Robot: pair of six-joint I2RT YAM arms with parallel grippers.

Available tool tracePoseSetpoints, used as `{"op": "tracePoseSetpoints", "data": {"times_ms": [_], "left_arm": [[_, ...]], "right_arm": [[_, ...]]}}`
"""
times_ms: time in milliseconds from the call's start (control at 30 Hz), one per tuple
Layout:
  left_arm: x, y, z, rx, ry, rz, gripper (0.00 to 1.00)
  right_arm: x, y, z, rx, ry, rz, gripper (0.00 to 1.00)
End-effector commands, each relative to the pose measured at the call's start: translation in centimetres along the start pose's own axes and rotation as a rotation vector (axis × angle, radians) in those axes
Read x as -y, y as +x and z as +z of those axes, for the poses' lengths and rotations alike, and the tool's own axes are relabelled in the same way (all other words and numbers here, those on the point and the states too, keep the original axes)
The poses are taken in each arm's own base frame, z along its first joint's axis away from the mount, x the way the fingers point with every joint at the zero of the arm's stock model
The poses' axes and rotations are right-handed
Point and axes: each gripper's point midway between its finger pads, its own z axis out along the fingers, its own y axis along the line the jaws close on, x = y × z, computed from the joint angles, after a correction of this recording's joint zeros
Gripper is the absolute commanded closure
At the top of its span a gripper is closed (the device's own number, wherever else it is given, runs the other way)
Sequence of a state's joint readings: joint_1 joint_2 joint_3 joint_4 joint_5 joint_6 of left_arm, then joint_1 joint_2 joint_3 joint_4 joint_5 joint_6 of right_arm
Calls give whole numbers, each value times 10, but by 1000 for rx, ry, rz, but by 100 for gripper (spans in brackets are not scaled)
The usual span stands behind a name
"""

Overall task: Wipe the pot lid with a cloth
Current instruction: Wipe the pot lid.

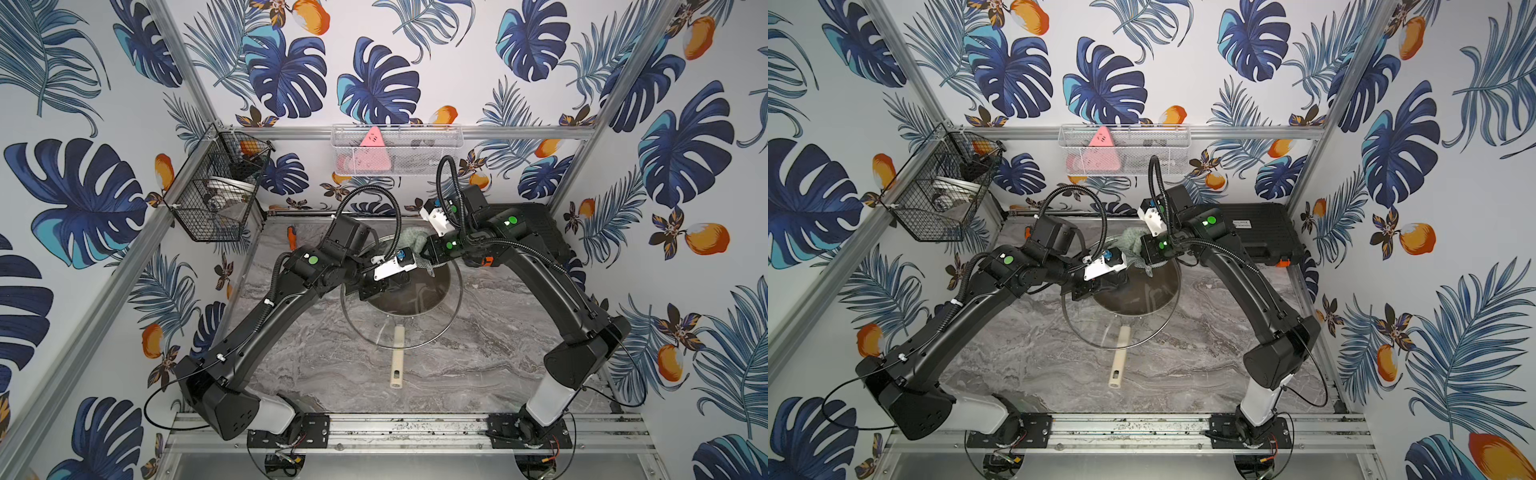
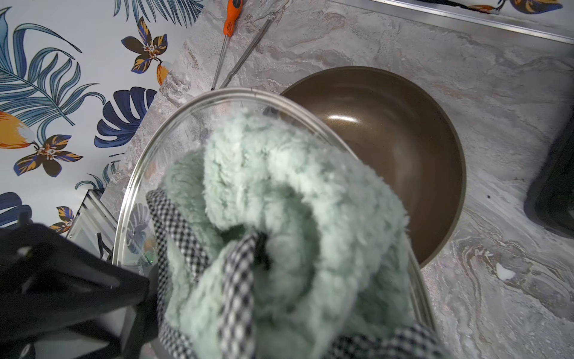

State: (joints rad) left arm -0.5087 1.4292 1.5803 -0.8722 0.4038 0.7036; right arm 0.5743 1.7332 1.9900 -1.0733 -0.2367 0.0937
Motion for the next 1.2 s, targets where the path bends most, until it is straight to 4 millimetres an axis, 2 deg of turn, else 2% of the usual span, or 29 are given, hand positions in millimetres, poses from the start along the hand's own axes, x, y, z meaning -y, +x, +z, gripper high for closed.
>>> {"op": "tracePoseSetpoints", "data": {"times_ms": [0,500,833,967,1167], "left_arm": [[-38,-44,-11,157,-143,23,100],[-90,-38,17,105,-278,-172,100],[-106,-28,37,66,-304,-294,100],[-113,-20,44,40,-336,-354,100],[-121,-3,60,-19,-360,-503,100]], "right_arm": [[8,17,-5,-40,40,18,100],[-1,67,-15,-68,-35,64,100],[-34,85,-3,-98,-236,66,100],[-27,92,-5,-90,-193,81,100],[18,109,-19,-62,40,143,100]]}}
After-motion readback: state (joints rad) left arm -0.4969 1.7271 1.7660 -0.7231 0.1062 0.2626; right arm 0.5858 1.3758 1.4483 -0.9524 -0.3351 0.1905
